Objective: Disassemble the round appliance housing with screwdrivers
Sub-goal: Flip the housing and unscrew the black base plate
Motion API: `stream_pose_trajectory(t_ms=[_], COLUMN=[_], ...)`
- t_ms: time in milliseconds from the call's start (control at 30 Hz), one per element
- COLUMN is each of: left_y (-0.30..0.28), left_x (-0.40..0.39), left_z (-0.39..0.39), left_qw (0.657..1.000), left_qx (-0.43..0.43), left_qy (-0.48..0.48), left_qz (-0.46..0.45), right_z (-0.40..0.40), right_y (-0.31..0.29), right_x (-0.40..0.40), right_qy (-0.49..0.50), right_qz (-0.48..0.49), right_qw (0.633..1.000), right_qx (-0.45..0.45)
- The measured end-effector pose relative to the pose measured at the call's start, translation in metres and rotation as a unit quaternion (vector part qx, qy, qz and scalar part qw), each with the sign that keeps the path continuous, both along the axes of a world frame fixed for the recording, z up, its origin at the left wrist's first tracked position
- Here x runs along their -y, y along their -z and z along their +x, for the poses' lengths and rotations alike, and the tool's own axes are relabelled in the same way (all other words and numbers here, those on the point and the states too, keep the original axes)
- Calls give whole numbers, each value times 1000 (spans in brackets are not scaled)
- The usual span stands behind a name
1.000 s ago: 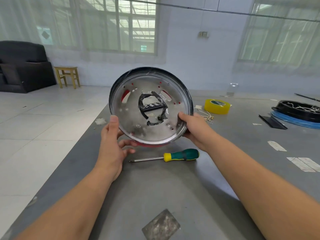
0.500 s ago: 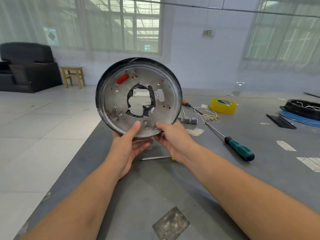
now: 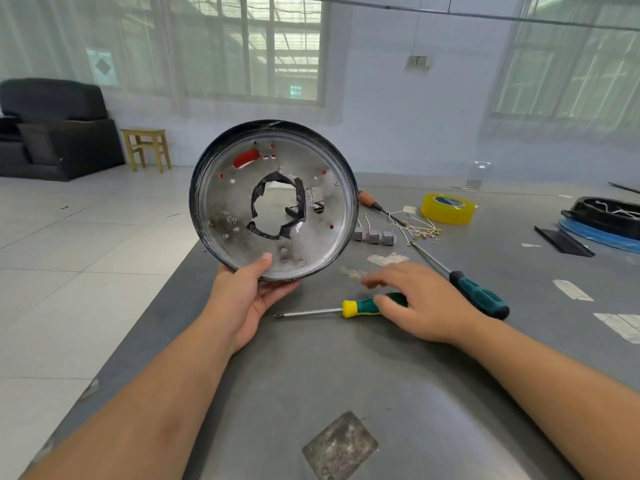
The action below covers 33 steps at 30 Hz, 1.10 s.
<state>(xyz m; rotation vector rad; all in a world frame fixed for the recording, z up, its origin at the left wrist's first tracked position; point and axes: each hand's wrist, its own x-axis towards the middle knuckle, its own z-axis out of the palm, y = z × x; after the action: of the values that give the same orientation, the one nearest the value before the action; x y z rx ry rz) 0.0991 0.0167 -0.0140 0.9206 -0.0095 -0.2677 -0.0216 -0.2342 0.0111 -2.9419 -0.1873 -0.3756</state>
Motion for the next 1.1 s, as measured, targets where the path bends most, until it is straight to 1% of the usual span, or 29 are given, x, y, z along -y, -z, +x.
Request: stream_pose_trajectory(t_ms=[67,133,300,400,567,700,1100], left_y=[0,0,1,2,4,4,7], left_x=[0,0,0,-1,-1,1,2], left_z=[0,0,1,3,3,2,0], left_qw=[1000,1000,1000,1000,999,999,996], left_qx=[-2,-2,0,-3,9,22,41], left_qy=[-3,-8,-19,-28,-38,-49,-71], left_qz=[6,9,6,12,11,9,15], right_z=[-2,0,5,2,1,-2,-6], right_y=[6,13,22,25,32,35,33], right_x=[5,7,13,13,11,10,6], right_qy=[-38,-51,-78,-86,-46,-14,2], right_qz=[-19,-23,24,61,101,117,150], right_qw=[999,998,997,994,991,989,985], right_qx=[-31,-16,1,28,78,95,84])
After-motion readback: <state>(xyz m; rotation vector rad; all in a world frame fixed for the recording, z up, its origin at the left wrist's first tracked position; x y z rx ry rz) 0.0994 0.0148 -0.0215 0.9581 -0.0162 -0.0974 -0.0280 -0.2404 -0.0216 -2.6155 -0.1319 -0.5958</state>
